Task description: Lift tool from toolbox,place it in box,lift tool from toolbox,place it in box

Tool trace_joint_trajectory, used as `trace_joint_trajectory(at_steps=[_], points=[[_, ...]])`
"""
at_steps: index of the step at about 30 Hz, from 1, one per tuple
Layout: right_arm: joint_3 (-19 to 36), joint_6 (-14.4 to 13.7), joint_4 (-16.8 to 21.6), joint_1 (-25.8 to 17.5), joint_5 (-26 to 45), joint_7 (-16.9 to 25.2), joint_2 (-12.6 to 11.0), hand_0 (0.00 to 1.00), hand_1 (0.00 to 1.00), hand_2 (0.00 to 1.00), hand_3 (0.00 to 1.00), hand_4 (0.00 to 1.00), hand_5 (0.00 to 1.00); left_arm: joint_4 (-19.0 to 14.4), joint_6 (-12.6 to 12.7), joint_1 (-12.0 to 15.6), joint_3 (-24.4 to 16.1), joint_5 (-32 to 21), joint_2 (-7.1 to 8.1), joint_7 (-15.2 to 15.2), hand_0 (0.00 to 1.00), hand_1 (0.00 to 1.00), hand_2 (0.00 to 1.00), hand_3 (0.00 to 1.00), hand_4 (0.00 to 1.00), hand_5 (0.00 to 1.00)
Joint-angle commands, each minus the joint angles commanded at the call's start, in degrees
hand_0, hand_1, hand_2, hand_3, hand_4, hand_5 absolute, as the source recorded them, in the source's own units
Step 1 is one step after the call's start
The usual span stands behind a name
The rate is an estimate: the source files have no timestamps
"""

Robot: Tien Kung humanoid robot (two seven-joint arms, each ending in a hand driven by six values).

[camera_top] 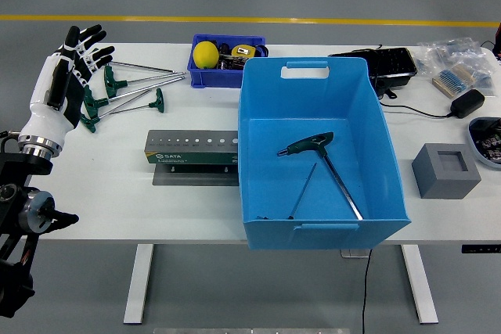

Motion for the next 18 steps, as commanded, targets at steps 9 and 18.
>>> trace_joint_trajectory(at_steps=[9,18], points=[[-0.1,0.0,0.0,-0.1,0.0,0.0,0.0,0.72,0.691,0.748,0.561,0.787,0.714,0.2,-0.4,-0.2,-0.4,-0.1,-0.08,0.1,0.733,0.692,0.785,0.74,0.962,0.918],[-0.5,0.0,0.1,0.1,0.7,0.3,-0.1,0.72,0.691,0.749,0.561,0.787,0.716,1.0,-0.5,-1.0,0.3,-0.3,0.1,-0.2,0.621,0.668,0.749,0.729,0.959,0.923]])
